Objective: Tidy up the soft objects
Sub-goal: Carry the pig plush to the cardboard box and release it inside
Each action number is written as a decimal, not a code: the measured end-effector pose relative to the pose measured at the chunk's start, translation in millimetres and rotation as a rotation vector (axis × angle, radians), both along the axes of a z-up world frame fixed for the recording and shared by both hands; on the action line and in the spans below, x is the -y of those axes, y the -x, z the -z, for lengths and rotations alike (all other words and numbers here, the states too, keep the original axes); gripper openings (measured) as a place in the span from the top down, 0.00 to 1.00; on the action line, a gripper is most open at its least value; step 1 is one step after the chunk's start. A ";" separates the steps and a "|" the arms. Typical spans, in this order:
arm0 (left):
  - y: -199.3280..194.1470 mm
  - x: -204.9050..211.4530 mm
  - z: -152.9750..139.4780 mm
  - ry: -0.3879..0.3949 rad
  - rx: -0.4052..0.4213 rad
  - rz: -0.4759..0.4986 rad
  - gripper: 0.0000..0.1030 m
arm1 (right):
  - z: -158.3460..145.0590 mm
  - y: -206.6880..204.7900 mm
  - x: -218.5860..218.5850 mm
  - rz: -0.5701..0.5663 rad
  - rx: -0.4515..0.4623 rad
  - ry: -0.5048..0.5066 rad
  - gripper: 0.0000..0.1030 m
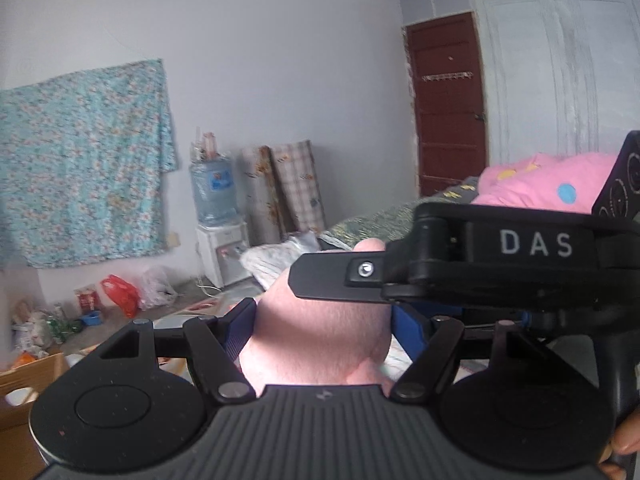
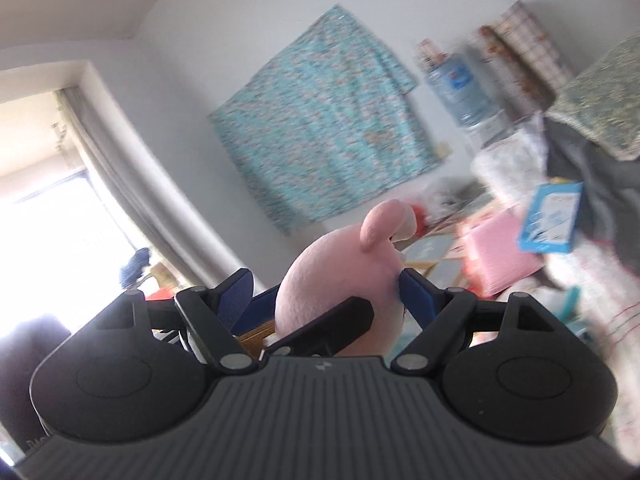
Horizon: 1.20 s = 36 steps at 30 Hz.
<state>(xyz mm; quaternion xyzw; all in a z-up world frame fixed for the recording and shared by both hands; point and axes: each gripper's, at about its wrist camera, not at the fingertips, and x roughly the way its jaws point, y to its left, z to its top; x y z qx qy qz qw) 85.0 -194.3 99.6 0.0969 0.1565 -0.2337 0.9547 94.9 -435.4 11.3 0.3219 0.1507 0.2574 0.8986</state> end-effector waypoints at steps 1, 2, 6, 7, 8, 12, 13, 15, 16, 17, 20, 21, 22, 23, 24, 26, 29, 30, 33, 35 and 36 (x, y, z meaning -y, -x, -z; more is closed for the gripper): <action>4.0 -7.9 -2.6 0.005 0.003 -0.012 0.29 | -3.9 3.2 -6.9 -0.023 0.005 -0.002 0.21; 6.7 -15.9 -5.8 0.010 0.000 -0.023 0.29 | -6.7 5.8 -12.7 -0.052 0.007 -0.007 0.21; 16.7 -58.4 -17.0 0.035 -0.027 -0.081 0.29 | -16.8 4.0 -42.7 -0.196 -0.008 -0.029 0.21; 18.4 -70.2 -19.5 0.039 -0.035 -0.097 0.29 | -19.0 2.3 -52.7 -0.235 -0.016 -0.034 0.21; 19.1 -81.9 -22.0 0.041 -0.046 -0.116 0.29 | -20.5 -1.1 -63.4 -0.276 -0.027 -0.037 0.21; 15.8 -138.4 -31.3 0.054 -0.131 -0.206 0.29 | -23.5 -17.7 -113.9 -0.440 -0.104 -0.053 0.21; 12.0 -152.8 -32.6 0.064 -0.164 -0.230 0.29 | -22.1 -23.4 -127.6 -0.476 -0.130 -0.059 0.21; 4.2 -183.3 -34.1 0.088 -0.220 -0.278 0.29 | -19.6 -35.2 -158.7 -0.555 -0.188 -0.069 0.21; -0.9 -197.1 -34.4 0.097 -0.245 -0.299 0.29 | -18.3 -41.2 -172.8 -0.585 -0.217 -0.071 0.21; -5.8 -209.7 -32.7 0.107 -0.268 -0.320 0.29 | -19.2 -46.6 -186.9 -0.609 -0.241 -0.067 0.21; -28.2 -251.7 -25.1 0.148 -0.350 -0.382 0.29 | -18.5 -74.3 -227.7 -0.666 -0.334 -0.048 0.21; -35.7 -266.5 -20.9 0.159 -0.373 -0.397 0.29 | -18.4 -82.9 -243.7 -0.683 -0.363 -0.032 0.20; -45.4 -278.5 -18.1 0.171 -0.398 -0.413 0.29 | -16.5 -89.4 -255.7 -0.692 -0.387 -0.022 0.20; -48.4 -290.8 -12.3 0.180 -0.415 -0.424 0.29 | -15.5 -97.0 -269.6 -0.702 -0.414 -0.009 0.20; -57.0 -302.3 -7.5 0.194 -0.439 -0.439 0.29 | -14.6 -104.5 -283.4 -0.709 -0.439 0.006 0.20; -70.3 -323.2 6.0 0.225 -0.489 -0.465 0.29 | -9.6 -121.9 -306.9 -0.715 -0.484 0.027 0.19; -96.8 -354.2 27.6 0.280 -0.578 -0.498 0.29 | 4.7 -149.2 -338.0 -0.715 -0.559 0.057 0.18; -106.4 -363.6 35.0 0.296 -0.609 -0.508 0.29 | 8.7 -157.1 -349.1 -0.713 -0.586 0.070 0.18; -135.8 -393.2 53.8 0.335 -0.692 -0.546 0.29 | 21.5 -188.4 -374.3 -0.708 -0.644 0.091 0.18; -152.0 -404.9 65.3 0.343 -0.725 -0.577 0.29 | 23.8 -207.5 -388.6 -0.710 -0.659 0.089 0.18; -161.0 -411.2 70.5 0.341 -0.740 -0.596 0.29 | 22.6 -215.9 -392.3 -0.713 -0.662 0.084 0.18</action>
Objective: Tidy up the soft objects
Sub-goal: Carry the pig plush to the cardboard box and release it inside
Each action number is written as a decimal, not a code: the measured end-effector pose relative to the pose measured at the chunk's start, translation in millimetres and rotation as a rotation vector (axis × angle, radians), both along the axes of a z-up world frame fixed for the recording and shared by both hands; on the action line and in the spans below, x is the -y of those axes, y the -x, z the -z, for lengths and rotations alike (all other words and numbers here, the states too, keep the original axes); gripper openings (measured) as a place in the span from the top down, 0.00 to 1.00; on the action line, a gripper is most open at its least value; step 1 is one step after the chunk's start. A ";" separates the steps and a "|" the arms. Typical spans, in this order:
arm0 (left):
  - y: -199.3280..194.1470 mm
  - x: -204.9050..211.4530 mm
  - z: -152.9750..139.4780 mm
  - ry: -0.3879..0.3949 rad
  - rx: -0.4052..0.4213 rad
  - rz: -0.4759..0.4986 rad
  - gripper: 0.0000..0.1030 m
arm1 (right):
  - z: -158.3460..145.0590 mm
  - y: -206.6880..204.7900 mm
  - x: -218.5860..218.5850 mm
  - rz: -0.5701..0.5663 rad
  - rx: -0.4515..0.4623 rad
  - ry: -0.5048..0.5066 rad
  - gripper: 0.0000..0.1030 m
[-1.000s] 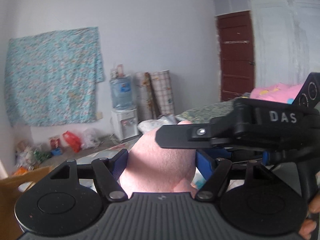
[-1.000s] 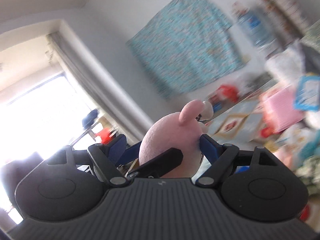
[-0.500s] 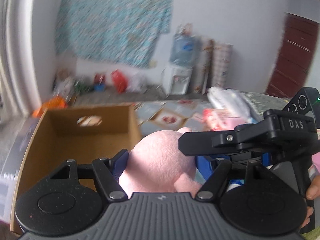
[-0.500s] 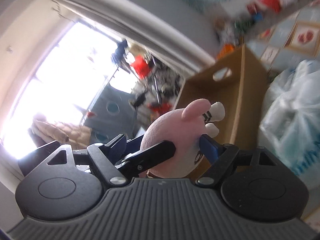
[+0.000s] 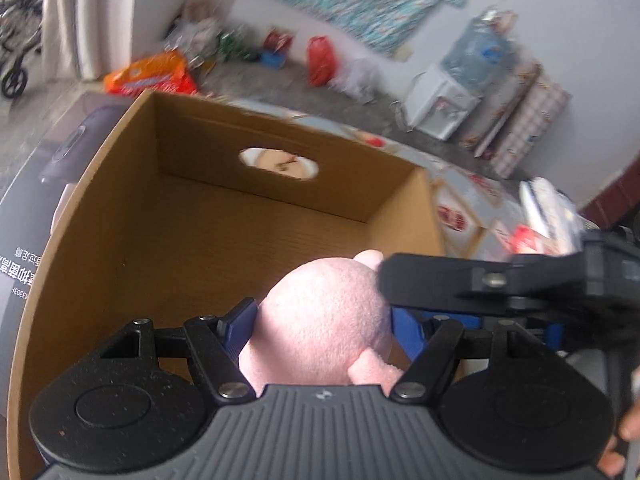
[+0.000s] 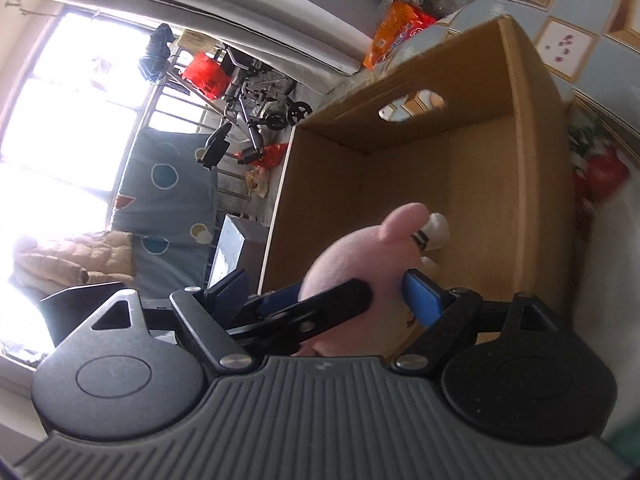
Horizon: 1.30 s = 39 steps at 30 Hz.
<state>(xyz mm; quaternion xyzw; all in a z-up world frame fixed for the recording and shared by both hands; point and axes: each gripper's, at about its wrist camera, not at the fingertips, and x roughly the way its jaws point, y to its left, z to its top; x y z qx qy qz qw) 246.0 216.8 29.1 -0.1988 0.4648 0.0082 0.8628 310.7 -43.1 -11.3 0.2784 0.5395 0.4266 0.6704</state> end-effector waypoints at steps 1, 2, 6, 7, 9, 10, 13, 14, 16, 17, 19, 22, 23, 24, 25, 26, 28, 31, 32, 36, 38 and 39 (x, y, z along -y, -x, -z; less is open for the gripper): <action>-7.4 -5.6 4.2 -0.007 -0.012 -0.012 0.29 | -0.8 -9.6 -6.3 0.000 0.000 -0.003 0.18; -14.8 -10.9 9.0 -0.018 -0.025 -0.026 0.29 | -2.8 -13.9 -10.4 0.001 0.005 -0.007 0.18; -47.0 -21.6 22.2 -0.090 -0.076 -0.043 0.29 | -4.8 -33.3 -13.4 0.006 0.020 -0.040 0.17; -54.0 -22.7 24.9 -0.118 -0.090 -0.038 0.29 | -3.6 -40.3 -12.8 0.011 0.021 -0.044 0.16; -65.2 -21.1 25.4 -0.167 -0.095 -0.049 0.28 | -4.1 -46.5 -7.9 0.028 0.022 -0.053 0.16; -69.5 -22.5 26.0 -0.168 -0.097 -0.059 0.28 | -2.1 -51.0 -4.7 0.038 0.023 -0.059 0.16; -83.3 -25.8 27.0 -0.153 -0.093 -0.085 0.26 | -0.1 -59.3 2.8 0.048 0.036 -0.063 0.16; -84.3 -26.5 27.3 -0.156 -0.092 -0.092 0.25 | -0.8 -59.5 3.5 0.047 0.044 -0.057 0.16; -84.6 -25.6 27.6 -0.159 -0.093 -0.115 0.24 | 3.7 -57.4 9.9 0.041 0.062 -0.047 0.16; -84.5 -25.0 26.8 -0.162 -0.088 -0.127 0.24 | 7.0 -55.0 14.3 0.038 0.071 -0.042 0.16; -83.2 -24.4 24.7 -0.183 -0.076 -0.145 0.24 | 5.8 -50.8 15.4 0.029 0.100 -0.030 0.16; -73.8 -23.1 16.8 -0.221 -0.041 -0.175 0.24 | 5.2 -42.9 9.0 0.009 0.152 -0.005 0.15; -70.7 -24.3 14.2 -0.228 -0.031 -0.185 0.24 | 4.3 -41.5 6.7 0.000 0.166 0.005 0.15; -67.8 -26.2 11.4 -0.228 -0.016 -0.192 0.24 | 2.7 -38.6 4.5 -0.014 0.181 0.023 0.15; -63.3 -27.8 7.8 -0.228 -0.003 -0.200 0.24 | 1.3 -35.3 3.0 -0.020 0.194 0.036 0.15; -60.3 -29.6 4.9 -0.231 0.007 -0.209 0.24 | 0.5 -33.6 0.6 -0.026 0.203 0.043 0.16; -52.2 -31.3 -2.6 -0.247 0.038 -0.216 0.24 | -2.2 -28.5 -2.4 -0.040 0.220 0.051 0.16; -42.0 -33.8 -13.0 -0.260 0.071 -0.224 0.24 | -5.8 -21.8 -7.1 -0.047 0.247 0.065 0.17; -39.2 -35.0 -15.8 -0.257 0.081 -0.225 0.24 | -6.5 -19.6 -8.5 -0.049 0.250 0.068 0.18; -24.5 -36.8 -27.7 -0.251 0.120 -0.229 0.24 | -8.3 -11.7 -10.3 -0.051 0.250 0.071 0.21; -16.6 -34.9 -32.3 -0.251 0.138 -0.223 0.23 | -11.2 -8.2 -8.2 -0.045 0.257 0.065 0.22; -11.7 -32.7 -35.4 -0.254 0.149 -0.217 0.23 | -14.2 -4.7 -4.5 -0.039 0.266 0.060 0.22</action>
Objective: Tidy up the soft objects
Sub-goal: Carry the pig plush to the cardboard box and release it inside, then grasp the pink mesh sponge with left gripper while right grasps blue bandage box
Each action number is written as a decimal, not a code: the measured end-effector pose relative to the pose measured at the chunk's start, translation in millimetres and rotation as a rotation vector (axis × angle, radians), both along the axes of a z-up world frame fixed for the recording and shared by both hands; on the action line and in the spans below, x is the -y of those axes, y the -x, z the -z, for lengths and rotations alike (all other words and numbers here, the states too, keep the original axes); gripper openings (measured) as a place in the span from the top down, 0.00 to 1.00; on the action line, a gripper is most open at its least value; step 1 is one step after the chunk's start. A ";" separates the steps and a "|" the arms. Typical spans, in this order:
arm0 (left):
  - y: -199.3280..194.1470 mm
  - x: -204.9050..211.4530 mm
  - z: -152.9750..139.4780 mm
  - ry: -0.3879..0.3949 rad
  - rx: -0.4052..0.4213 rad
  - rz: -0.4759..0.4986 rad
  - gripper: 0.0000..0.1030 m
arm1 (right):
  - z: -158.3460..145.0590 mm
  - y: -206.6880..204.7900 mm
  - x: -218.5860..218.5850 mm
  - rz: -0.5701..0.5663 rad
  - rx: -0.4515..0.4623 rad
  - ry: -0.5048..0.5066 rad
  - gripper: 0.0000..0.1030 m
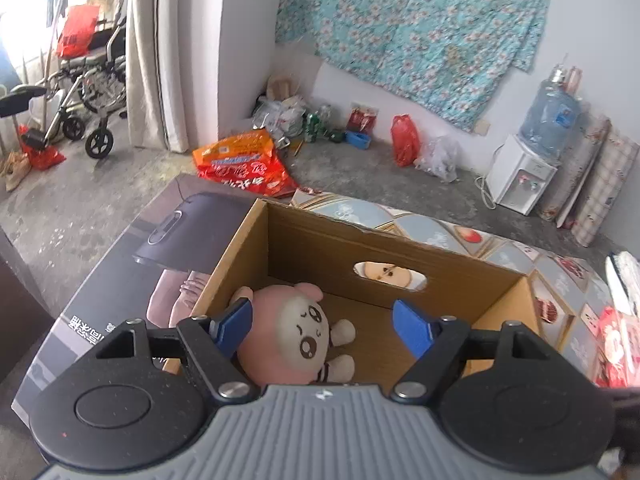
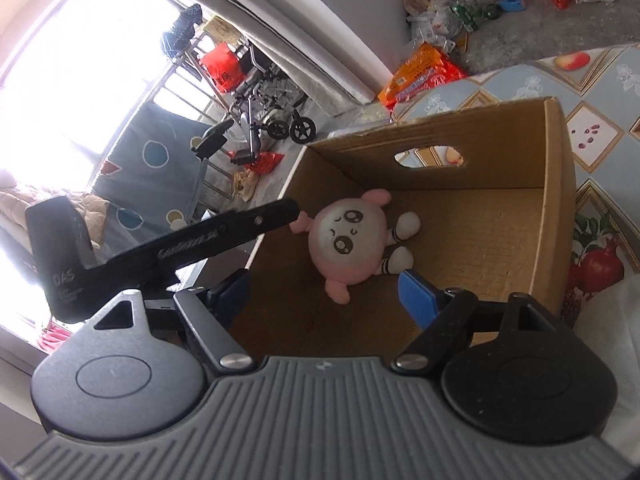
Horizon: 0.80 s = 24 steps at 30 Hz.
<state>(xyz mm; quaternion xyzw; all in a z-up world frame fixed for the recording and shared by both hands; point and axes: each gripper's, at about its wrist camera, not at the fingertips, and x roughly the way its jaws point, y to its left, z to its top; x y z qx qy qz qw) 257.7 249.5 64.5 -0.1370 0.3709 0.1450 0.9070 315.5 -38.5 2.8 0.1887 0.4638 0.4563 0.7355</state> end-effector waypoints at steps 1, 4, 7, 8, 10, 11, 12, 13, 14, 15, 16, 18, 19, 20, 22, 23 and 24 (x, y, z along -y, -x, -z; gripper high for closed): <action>4.7 2.9 -2.9 -0.005 0.010 0.006 0.23 | -1.8 0.8 1.5 0.003 0.007 -0.006 0.22; 20.6 16.4 -12.1 -0.013 0.034 0.034 0.20 | -10.9 12.6 18.6 0.024 0.038 -0.031 0.22; 39.9 36.1 -22.3 -0.022 0.071 0.093 0.16 | -19.7 29.5 42.3 0.049 0.084 -0.057 0.22; 47.3 44.7 -25.5 -0.028 0.080 0.113 0.14 | -22.0 37.9 52.7 0.061 0.105 -0.066 0.22; 63.8 66.7 -30.9 -0.039 0.112 0.176 0.12 | -24.0 53.6 73.1 0.092 0.141 -0.077 0.22; 72.2 78.6 -32.7 -0.041 0.125 0.208 0.10 | -23.6 61.7 83.6 0.109 0.159 -0.080 0.22; 79.0 90.6 -32.2 -0.039 0.134 0.240 0.09 | -22.7 72.9 96.7 0.133 0.183 -0.080 0.22; 85.2 101.8 -32.1 -0.036 0.140 0.271 0.09 | -21.2 81.4 106.1 0.151 0.201 -0.077 0.22; 91.3 115.3 -31.8 -0.032 0.143 0.308 0.09 | -19.0 92.5 119.4 0.173 0.221 -0.070 0.22; 96.0 127.1 -31.2 -0.035 0.141 0.334 0.09 | -16.4 101.7 131.5 0.193 0.234 -0.066 0.22; 99.2 139.8 -30.7 -0.046 0.139 0.360 0.09 | -14.1 110.3 144.7 0.215 0.243 -0.061 0.22; 103.3 161.5 -28.2 -0.061 0.141 0.428 0.09 | -10.9 127.1 171.7 0.263 0.272 -0.033 0.22; 103.7 173.1 -27.6 -0.069 0.139 0.463 0.09 | -9.9 133.6 183.1 0.286 0.287 -0.019 0.22; 103.5 184.5 -26.6 -0.080 0.136 0.489 0.09 | -11.1 142.2 198.4 0.310 0.310 -0.004 0.22; 101.0 208.7 -24.3 -0.106 0.131 0.536 0.09 | -12.1 155.6 221.6 0.351 0.352 0.026 0.22; 99.1 221.0 -22.3 -0.117 0.127 0.563 0.09 | -14.5 162.6 235.6 0.376 0.380 0.053 0.22; 98.3 228.9 -19.5 -0.123 0.123 0.585 0.09 | -14.6 167.5 247.5 0.399 0.400 0.078 0.22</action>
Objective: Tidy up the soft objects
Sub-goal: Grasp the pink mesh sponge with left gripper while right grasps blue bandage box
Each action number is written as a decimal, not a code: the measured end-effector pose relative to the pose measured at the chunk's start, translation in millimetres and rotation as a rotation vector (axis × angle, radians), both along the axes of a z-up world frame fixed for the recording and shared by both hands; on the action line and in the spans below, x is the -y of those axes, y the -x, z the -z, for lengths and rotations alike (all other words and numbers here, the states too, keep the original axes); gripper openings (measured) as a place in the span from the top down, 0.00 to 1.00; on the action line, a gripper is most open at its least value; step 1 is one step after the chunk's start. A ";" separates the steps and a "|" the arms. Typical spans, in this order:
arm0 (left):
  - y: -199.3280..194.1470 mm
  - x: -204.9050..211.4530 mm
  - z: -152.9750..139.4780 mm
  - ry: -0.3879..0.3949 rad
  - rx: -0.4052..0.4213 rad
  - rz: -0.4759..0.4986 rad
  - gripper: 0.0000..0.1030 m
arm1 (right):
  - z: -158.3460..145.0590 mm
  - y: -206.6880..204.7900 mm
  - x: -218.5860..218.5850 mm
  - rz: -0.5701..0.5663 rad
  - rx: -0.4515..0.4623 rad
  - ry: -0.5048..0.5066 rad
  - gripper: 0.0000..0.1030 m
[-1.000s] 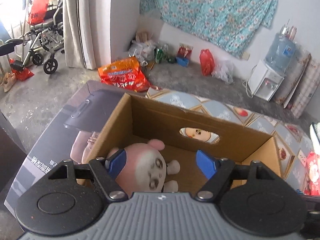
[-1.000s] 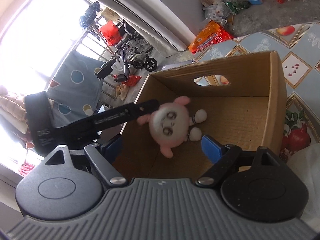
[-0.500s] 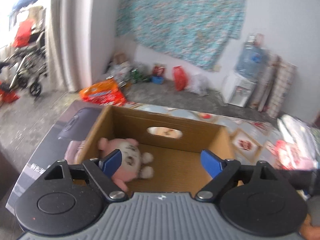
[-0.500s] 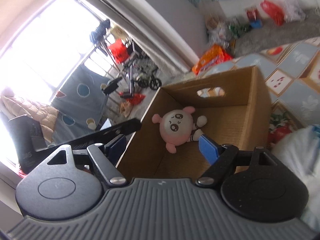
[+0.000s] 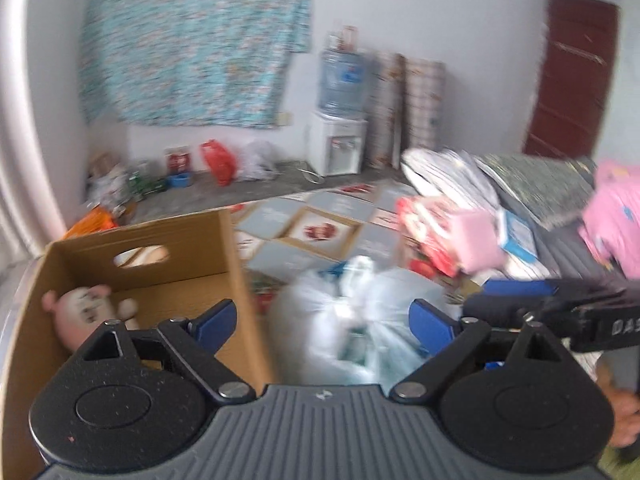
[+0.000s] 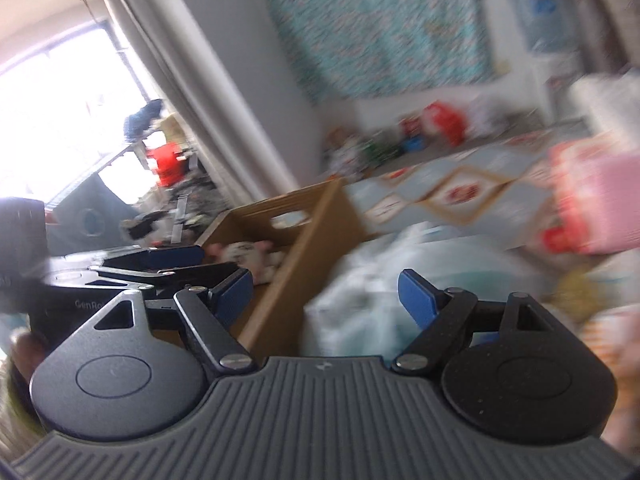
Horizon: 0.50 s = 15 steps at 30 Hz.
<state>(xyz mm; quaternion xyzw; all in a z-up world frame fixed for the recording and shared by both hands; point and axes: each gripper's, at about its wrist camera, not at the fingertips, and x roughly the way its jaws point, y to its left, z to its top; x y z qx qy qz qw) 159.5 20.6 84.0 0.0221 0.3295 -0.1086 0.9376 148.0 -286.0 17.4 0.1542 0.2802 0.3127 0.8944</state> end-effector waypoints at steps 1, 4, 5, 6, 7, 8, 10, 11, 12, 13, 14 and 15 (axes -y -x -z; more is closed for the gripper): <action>-2.8 11.9 2.0 -0.006 -0.006 0.029 0.09 | 0.3 4.6 13.0 0.026 0.012 0.021 0.22; -10.9 43.5 9.5 -0.022 -0.015 0.103 0.09 | 3.9 9.4 53.5 0.102 0.005 0.073 0.22; -13.5 54.4 12.1 -0.029 -0.017 0.121 0.09 | 6.9 9.7 65.1 0.127 -0.001 0.087 0.22; -19.0 66.7 14.0 -0.036 -0.022 0.137 0.09 | 8.9 8.0 78.9 0.158 -0.010 0.103 0.22; -25.9 77.4 15.3 -0.039 -0.032 0.148 0.09 | 12.9 6.4 90.9 0.183 -0.018 0.111 0.22; -34.9 89.2 16.6 -0.036 -0.048 0.159 0.09 | 15.1 1.8 104.5 0.213 -0.034 0.117 0.22; -50.2 109.7 19.0 -0.021 -0.089 0.188 0.09 | 19.8 -10.7 128.6 0.258 -0.066 0.113 0.22; -61.1 120.6 20.3 -0.016 -0.108 0.196 0.09 | 22.3 -19.2 140.7 0.280 -0.082 0.109 0.21; -69.1 129.0 22.3 -0.018 -0.118 0.202 0.09 | 25.1 -28.7 151.9 0.308 -0.101 0.104 0.20; -78.9 141.2 25.4 -0.032 -0.126 0.215 0.09 | 27.2 -39.7 162.5 0.337 -0.120 0.104 0.17; -86.0 150.6 28.4 -0.050 -0.127 0.218 0.09 | 28.9 -54.7 173.1 0.357 -0.141 0.114 0.15; -93.4 161.7 32.1 -0.074 -0.123 0.217 0.09 | 31.5 -70.1 181.9 0.378 -0.155 0.124 0.14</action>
